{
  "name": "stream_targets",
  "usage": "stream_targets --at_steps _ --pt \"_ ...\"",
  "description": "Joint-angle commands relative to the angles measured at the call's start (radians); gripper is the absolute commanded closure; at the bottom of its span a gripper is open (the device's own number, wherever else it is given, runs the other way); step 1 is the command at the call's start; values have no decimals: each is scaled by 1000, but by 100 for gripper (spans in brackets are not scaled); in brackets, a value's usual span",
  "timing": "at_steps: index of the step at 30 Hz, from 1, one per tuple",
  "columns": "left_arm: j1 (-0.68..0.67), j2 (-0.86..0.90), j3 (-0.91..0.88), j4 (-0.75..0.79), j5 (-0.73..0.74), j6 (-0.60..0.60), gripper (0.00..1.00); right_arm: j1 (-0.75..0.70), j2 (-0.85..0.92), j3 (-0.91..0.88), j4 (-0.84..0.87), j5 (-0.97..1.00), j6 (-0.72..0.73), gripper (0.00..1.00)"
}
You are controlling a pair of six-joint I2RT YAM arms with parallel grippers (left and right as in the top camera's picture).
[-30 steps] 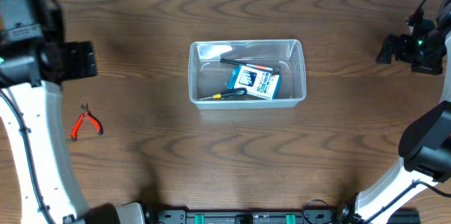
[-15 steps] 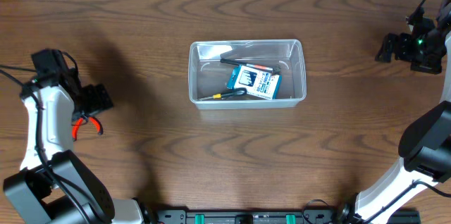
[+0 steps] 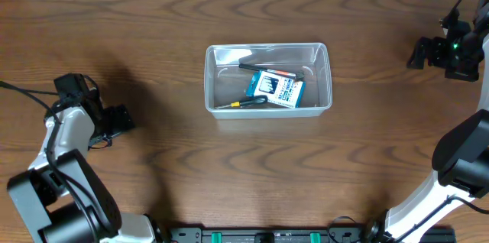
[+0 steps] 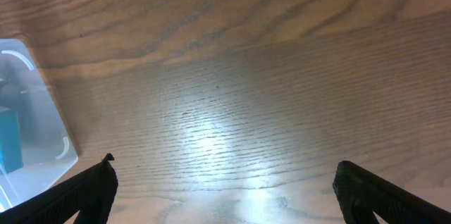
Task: Pack container
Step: 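Move the left gripper to the red pliers and grasp them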
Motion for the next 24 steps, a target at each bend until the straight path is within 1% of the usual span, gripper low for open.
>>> stream_targets --at_steps 1,7,15,17,20,22,24 --pt "2 62 -5 14 10 -5 2 9 -3 2 -6 4 5 1" --pt "2 121 -5 58 10 -5 2 9 -3 2 -25 10 5 1" --pt "3 126 -5 92 10 -5 2 8 -3 2 -41 50 6 1" --pt "3 126 -5 92 10 -9 0 8 -3 2 -43 50 5 1" --pt "4 126 -5 92 9 -19 14 8 -3 2 -44 53 5 1" --pt "10 127 -5 92 9 -29 27 8 -3 2 -47 53 5 1" --pt "19 127 -5 90 10 -35 35 8 -3 2 -49 53 5 1"
